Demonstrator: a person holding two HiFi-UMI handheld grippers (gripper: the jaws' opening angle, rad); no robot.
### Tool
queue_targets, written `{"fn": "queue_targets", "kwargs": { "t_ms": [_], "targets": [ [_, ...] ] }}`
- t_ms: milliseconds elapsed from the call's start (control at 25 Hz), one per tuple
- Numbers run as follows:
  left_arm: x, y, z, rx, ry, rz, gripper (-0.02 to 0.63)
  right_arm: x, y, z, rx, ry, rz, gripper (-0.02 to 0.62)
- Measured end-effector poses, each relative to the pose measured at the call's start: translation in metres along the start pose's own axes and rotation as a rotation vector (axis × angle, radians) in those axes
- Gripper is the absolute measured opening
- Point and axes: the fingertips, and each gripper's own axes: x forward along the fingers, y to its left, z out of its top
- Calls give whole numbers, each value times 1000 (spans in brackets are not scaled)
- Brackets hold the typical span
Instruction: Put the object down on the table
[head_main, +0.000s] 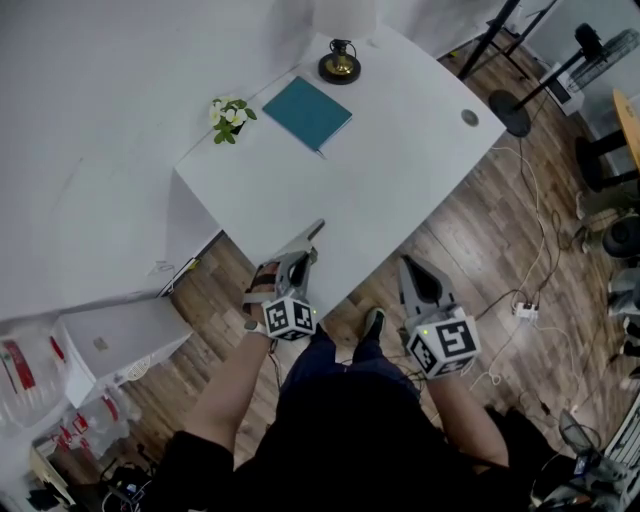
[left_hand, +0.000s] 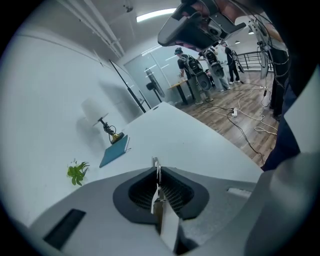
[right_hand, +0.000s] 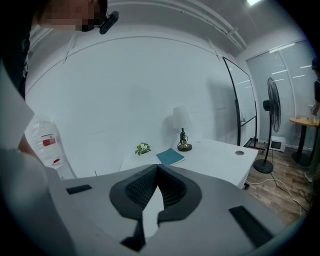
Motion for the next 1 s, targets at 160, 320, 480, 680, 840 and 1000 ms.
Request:
{"fn": "queue_targets", "kwargs": {
  "t_ms": [160, 320, 480, 680, 840, 1000],
  "targets": [
    [1, -10, -5, -49, 42, -42, 20, -2, -2, -1, 3, 2, 14, 6],
    [1, -15, -8, -134, 66, -69, 35, 0, -2, 1, 3, -4, 38, 6],
    [-8, -18, -2, -151, 61, -86, 69, 1, -1, 7, -7, -17, 62, 6],
    [-42, -6, 19, -167, 34, -53, 74, -1, 2, 25, -25, -53, 84, 6],
    [-76, 37, 53, -274, -13, 45, 67, -4, 4, 46, -62, -86, 97, 6],
    [-115, 101, 105, -418, -149, 156, 48, -9, 5, 79, -81, -159, 103, 6]
  ]
}}
